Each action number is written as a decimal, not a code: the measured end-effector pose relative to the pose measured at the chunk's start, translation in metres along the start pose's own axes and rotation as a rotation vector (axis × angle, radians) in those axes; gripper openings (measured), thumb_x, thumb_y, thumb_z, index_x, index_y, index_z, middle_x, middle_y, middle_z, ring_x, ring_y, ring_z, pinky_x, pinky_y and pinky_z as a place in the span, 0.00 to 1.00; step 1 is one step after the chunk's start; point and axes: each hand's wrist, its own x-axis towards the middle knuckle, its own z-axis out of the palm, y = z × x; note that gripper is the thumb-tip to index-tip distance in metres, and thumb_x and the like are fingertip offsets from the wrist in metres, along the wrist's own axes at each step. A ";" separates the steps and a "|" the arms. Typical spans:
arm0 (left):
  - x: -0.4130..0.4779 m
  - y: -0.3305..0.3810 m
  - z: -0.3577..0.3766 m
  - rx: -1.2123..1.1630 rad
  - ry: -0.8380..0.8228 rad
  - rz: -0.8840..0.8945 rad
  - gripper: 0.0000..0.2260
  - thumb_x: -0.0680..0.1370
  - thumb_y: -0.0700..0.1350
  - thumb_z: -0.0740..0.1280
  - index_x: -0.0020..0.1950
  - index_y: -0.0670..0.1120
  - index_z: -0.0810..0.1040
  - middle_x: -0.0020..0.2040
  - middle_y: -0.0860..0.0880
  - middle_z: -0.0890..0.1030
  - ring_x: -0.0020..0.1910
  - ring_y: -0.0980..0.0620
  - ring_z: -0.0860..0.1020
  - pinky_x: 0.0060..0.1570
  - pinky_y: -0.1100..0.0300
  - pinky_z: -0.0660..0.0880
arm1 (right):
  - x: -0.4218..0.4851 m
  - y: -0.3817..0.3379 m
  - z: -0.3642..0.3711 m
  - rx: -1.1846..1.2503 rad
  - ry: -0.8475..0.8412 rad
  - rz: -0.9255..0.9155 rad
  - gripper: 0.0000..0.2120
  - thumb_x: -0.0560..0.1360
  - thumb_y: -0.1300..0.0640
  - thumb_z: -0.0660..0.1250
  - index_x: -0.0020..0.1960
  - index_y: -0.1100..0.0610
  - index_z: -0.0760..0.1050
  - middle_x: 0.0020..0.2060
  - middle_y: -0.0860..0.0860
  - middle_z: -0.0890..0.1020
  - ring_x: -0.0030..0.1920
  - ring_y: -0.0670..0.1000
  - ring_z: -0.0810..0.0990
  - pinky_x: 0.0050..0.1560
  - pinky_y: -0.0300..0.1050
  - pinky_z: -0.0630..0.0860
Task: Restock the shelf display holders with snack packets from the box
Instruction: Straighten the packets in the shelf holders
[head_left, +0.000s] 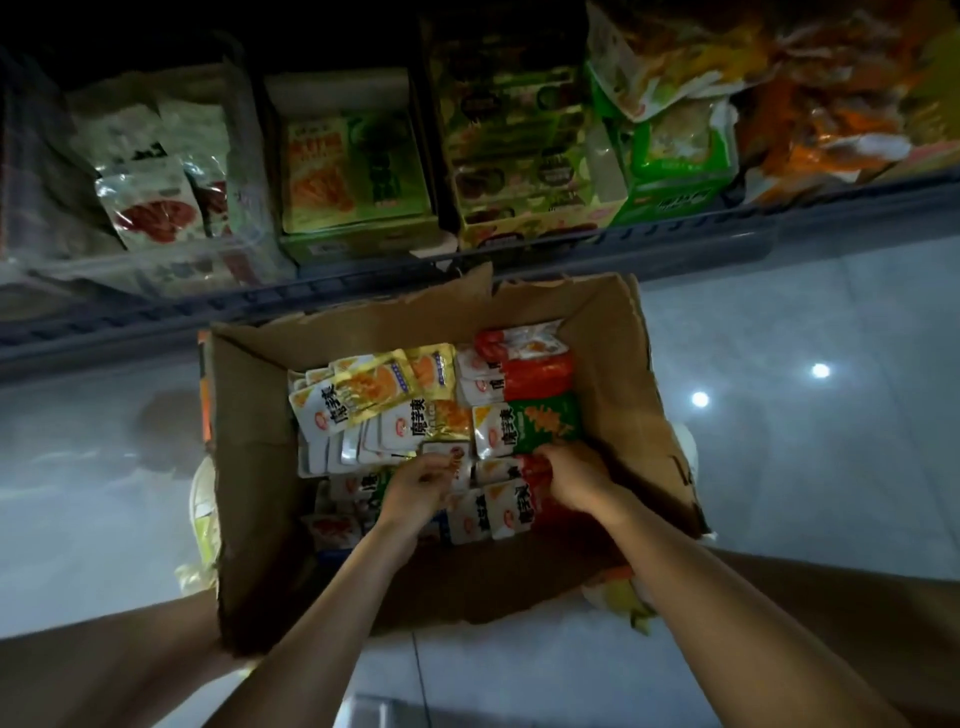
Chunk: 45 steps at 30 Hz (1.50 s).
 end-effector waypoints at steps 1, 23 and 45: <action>0.000 -0.002 -0.003 -0.023 0.007 -0.020 0.07 0.78 0.39 0.65 0.46 0.51 0.79 0.52 0.48 0.81 0.51 0.48 0.79 0.56 0.50 0.76 | 0.002 0.002 0.001 -0.082 -0.003 -0.002 0.14 0.78 0.55 0.61 0.63 0.50 0.73 0.66 0.51 0.72 0.67 0.54 0.68 0.71 0.56 0.61; -0.041 0.039 -0.052 -0.073 0.244 0.148 0.05 0.80 0.42 0.63 0.51 0.48 0.78 0.51 0.48 0.79 0.53 0.48 0.77 0.57 0.49 0.75 | -0.066 -0.033 -0.069 0.665 0.175 -0.115 0.07 0.74 0.59 0.71 0.38 0.54 0.77 0.35 0.48 0.82 0.35 0.46 0.80 0.39 0.39 0.75; -0.239 0.192 -0.090 -0.637 -0.017 0.638 0.06 0.77 0.39 0.67 0.54 0.44 0.78 0.42 0.48 0.83 0.35 0.55 0.82 0.31 0.62 0.78 | -0.254 -0.180 -0.168 1.261 0.582 -0.520 0.08 0.73 0.61 0.71 0.52 0.53 0.78 0.47 0.51 0.84 0.46 0.50 0.84 0.47 0.46 0.81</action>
